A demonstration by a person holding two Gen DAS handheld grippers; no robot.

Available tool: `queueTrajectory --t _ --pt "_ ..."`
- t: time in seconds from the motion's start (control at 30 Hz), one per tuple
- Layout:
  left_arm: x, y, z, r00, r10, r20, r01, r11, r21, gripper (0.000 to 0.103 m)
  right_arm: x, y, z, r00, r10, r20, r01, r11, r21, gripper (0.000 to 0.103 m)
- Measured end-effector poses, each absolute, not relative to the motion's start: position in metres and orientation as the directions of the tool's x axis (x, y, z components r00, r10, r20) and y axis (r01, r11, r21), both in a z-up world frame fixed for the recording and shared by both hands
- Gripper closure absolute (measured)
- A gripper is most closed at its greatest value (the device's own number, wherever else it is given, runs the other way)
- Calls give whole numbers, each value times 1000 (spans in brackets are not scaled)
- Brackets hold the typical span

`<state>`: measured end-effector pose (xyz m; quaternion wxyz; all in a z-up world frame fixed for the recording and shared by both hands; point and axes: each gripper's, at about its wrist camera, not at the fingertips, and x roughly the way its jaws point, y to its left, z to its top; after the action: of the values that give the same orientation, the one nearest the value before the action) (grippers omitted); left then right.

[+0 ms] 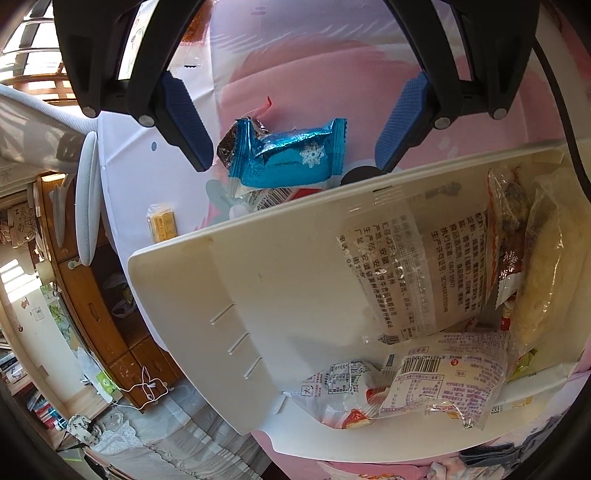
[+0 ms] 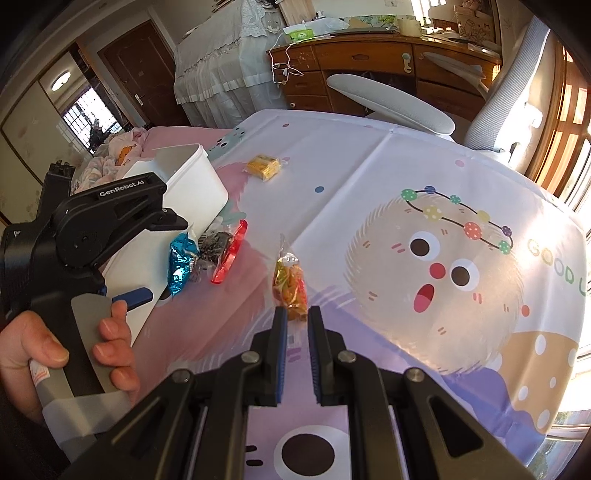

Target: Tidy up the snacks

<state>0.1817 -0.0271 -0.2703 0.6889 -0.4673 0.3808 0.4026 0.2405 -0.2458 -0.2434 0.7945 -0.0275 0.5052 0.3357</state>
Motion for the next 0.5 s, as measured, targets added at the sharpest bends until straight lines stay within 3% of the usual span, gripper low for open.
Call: queueTrajectory --t 0.07,0.23,0.3,0.4,0.5 --pt "185 -25 -273 372 201 -906 -917 232 -325 18 241 -248 -243 264 506 -821 -557 775 298 92" --pt "191 -21 -281 331 197 -923 -930 232 -285 40 242 -252 -243 270 503 -821 -550 780 298 92" --pt "192 -20 -283 327 195 -925 -933 225 -282 44 242 -253 -242 271 503 -821 -547 782 298 92" --pt "193 -18 -285 321 194 -927 -932 237 -273 60 242 -255 -241 273 501 -821 -545 784 297 92" --pt "191 -14 -286 330 188 -925 -928 247 -280 66 241 -257 -239 279 500 -820 -542 787 295 92"
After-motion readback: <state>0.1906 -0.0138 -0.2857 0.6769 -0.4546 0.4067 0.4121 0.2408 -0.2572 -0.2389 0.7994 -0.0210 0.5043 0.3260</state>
